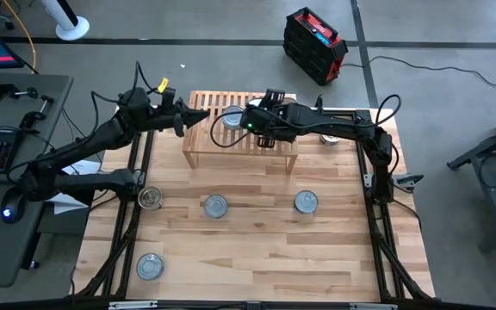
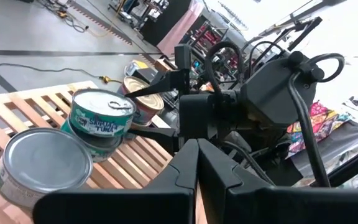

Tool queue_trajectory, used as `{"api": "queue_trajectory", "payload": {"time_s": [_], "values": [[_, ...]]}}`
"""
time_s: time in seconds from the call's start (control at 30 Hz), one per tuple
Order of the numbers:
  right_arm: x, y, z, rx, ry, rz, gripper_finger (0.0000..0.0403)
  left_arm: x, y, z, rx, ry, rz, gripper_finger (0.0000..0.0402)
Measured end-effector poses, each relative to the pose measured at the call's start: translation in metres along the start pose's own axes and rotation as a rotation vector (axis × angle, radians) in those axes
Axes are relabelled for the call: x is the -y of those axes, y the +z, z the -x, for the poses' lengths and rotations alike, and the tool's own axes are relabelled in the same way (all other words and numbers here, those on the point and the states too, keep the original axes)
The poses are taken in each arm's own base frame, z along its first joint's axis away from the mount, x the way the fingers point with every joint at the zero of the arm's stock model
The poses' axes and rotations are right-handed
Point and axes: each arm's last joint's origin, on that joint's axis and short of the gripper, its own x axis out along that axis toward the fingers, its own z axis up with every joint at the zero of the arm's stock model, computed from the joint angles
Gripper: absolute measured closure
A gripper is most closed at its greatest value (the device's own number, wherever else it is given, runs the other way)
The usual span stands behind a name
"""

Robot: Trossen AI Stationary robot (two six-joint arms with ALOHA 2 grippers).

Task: Stack canned seafood by type on shelf
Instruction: Stack the green and blue tuna can on top of the other green and blue tuna can on the shelf, then put the blue tuna can on the shelf

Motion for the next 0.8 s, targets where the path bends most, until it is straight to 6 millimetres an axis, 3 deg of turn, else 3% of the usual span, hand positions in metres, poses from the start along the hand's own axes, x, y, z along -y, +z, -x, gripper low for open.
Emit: {"api": "queue_trajectory", "payload": {"time_s": [0.6, 0.7, 0.8], "values": [[-0.003, -0.003, 0.004, -0.014, 0.085, -0.056, 0.0172, 0.0, 0.0, 0.0, -0.004, 0.003, 0.002, 0.0401], [-0.001, 0.0, 0.016, 0.024, 0.191, -0.118, 0.0171, 0.002, -0.002, 0.005, -0.027, -0.004, -0.011, 0.0401], [-0.005, 0.005, 0.03, 0.087, 0.416, -0.182, 0.0171, 0.005, -0.017, 0.008, -0.163, -0.005, -0.092, 0.0401]]}}
